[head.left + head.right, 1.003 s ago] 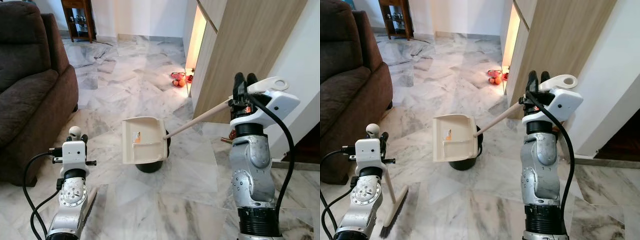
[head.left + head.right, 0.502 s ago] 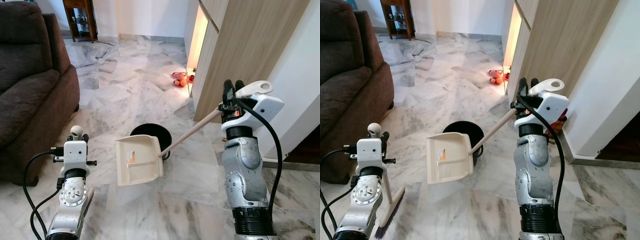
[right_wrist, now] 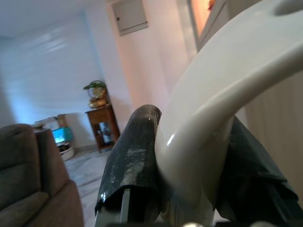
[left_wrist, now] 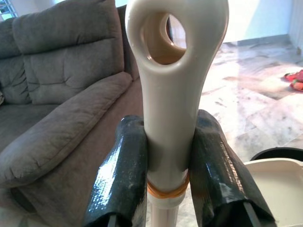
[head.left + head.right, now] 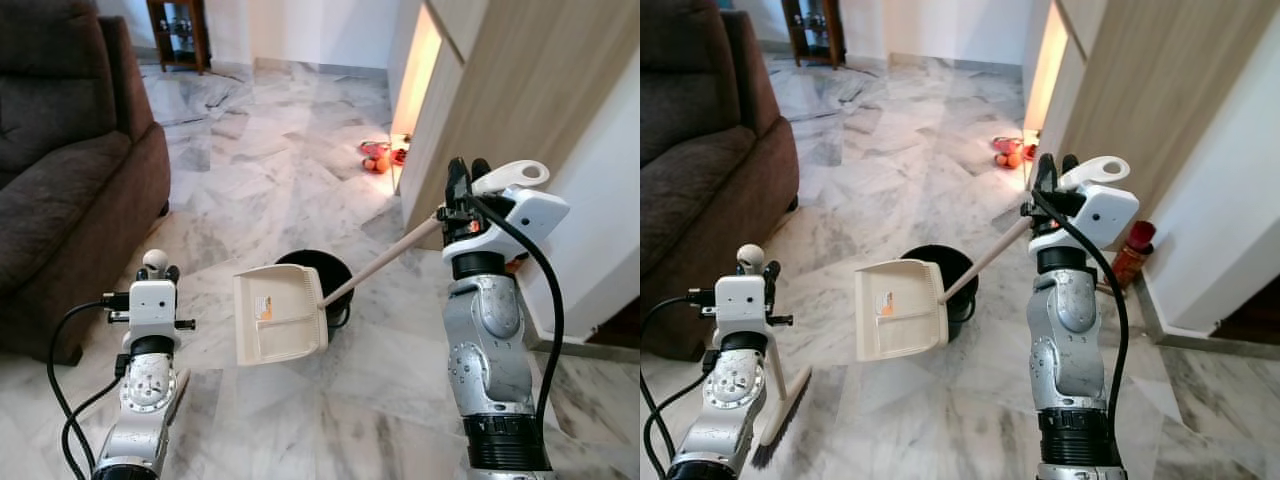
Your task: Sweep floor
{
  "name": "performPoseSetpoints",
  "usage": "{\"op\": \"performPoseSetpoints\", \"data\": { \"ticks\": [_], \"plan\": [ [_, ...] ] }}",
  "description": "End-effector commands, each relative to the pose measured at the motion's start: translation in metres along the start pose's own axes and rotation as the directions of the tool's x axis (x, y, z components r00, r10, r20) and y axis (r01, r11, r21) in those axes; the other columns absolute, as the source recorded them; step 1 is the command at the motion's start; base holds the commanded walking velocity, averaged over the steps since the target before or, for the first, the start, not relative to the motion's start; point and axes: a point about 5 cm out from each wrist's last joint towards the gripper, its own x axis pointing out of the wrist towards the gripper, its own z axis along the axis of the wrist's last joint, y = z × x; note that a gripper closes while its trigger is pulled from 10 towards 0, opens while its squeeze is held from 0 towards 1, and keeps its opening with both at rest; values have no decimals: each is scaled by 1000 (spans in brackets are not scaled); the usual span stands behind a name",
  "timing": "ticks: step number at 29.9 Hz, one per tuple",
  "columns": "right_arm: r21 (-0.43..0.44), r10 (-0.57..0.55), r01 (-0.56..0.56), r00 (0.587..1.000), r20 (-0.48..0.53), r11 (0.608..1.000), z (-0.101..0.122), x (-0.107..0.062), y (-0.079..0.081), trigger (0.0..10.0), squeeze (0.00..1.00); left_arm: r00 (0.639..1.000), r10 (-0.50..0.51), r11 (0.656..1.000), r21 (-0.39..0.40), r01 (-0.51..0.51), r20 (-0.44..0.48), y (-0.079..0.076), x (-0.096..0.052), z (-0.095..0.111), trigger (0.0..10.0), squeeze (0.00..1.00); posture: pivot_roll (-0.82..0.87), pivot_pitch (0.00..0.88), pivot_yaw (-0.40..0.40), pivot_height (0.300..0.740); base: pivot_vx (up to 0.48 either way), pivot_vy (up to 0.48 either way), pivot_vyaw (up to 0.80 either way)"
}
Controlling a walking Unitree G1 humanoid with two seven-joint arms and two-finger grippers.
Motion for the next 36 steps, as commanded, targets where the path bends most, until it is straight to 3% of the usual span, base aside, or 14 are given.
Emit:
{"op": "performPoseSetpoints", "data": {
  "ticks": [1,21,36],
  "plan": [
    [18,3,-4,998,68,1000,12,5,2,10000,0,997,-9,1000,0,9,71,-5,4,14,10000,0,85,0,-44,740,360,0,0],
    [28,12,-14,998,69,1000,11,5,5,10000,0,996,-7,1000,-11,8,90,-7,6,19,10000,0,88,0,-47,740,360,0,0],
    [49,22,-28,991,129,998,22,8,11,10000,0,994,-15,1000,-17,17,105,-10,7,22,10000,0,91,0,-49,740,360,0,0]
  ]
}}
